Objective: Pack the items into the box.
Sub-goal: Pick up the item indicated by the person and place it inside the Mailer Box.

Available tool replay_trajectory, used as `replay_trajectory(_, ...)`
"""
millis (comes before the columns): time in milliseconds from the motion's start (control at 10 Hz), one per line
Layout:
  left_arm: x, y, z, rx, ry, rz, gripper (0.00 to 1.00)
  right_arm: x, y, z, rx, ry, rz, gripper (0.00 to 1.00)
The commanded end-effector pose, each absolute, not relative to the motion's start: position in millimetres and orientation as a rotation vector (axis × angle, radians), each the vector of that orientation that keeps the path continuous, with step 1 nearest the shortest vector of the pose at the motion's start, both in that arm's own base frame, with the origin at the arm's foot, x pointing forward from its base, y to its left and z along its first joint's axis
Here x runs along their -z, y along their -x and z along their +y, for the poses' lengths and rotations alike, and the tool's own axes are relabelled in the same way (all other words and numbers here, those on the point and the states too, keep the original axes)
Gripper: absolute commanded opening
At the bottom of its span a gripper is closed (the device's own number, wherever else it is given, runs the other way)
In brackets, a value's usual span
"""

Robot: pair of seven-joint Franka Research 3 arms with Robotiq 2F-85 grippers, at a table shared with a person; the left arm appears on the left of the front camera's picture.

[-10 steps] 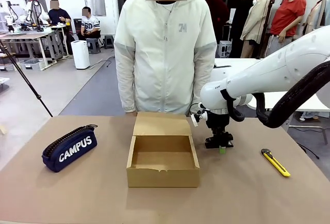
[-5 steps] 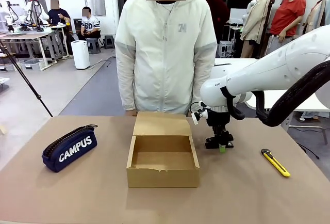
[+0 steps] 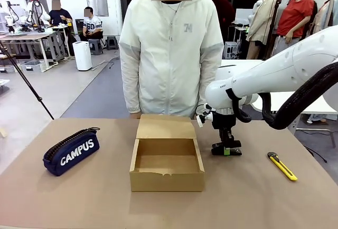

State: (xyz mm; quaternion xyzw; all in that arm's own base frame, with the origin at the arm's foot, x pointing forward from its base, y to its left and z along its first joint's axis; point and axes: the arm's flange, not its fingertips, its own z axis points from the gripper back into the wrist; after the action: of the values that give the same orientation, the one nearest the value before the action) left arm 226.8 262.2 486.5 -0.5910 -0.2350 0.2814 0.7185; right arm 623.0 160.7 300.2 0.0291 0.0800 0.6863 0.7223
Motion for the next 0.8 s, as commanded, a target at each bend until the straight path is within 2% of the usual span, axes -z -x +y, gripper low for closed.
replay_trajectory(0, -488, -225, 263, -0.605, 1.314, -0.531, 1.0, -301, -627, 160, -1.509, -0.041, 0.212, 0.0)
replay_trajectory(200, -488, -225, 263, -0.605, 1.314, -0.531, 1.0, -307, -625, 157, -1.481, -0.028, 0.225, 0.0)
replay_trajectory(400, -488, -225, 263, -0.605, 1.314, -0.531, 1.0, -337, -622, 149, -1.402, -0.047, 0.249, 0.0)
replay_trajectory(700, -488, -225, 263, -0.605, 1.314, -0.531, 1.0, -446, -586, 125, -1.234, 0.056, 0.264, 0.0)
